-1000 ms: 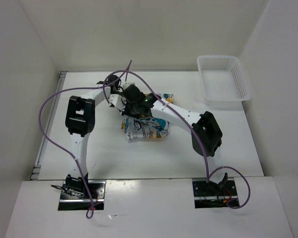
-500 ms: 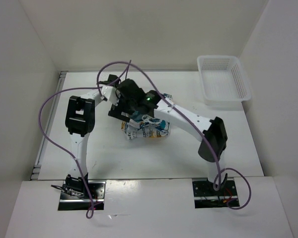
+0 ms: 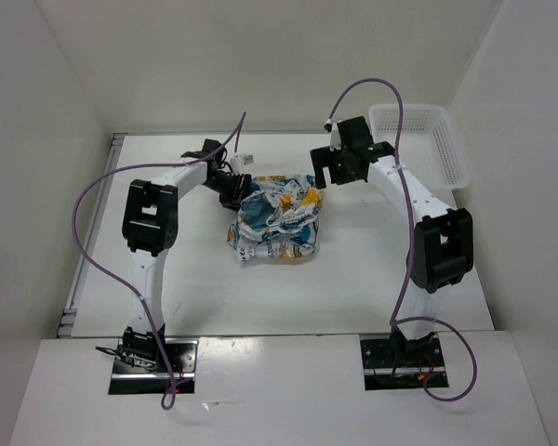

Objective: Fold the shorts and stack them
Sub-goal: Fold the shorts

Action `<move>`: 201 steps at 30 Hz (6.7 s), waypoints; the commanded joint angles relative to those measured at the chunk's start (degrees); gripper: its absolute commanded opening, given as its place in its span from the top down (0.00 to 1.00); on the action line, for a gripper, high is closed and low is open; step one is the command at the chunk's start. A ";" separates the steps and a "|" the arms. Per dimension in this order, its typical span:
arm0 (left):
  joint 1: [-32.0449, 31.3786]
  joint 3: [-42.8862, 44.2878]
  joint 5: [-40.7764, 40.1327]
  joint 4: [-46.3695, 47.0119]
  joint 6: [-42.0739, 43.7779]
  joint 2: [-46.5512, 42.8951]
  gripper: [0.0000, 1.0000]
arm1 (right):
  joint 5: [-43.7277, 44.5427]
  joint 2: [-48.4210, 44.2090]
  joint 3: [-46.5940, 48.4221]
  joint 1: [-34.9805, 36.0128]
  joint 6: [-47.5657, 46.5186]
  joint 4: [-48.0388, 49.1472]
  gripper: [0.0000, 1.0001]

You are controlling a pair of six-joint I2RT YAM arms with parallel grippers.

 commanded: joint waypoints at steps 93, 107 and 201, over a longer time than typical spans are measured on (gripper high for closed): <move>12.76 13.76 -7.35 -8.47 2.17 -7.42 0.00 | -11.88 29.35 37.80 19.05 3.24 4.70 0.02; 5.83 6.73 -9.36 -8.65 2.17 -6.72 0.05 | -11.95 6.58 -4.13 8.68 -3.09 7.33 0.05; 0.28 39.93 -25.54 -8.74 2.17 12.63 0.24 | -11.44 25.30 18.09 -2.40 3.43 17.45 0.18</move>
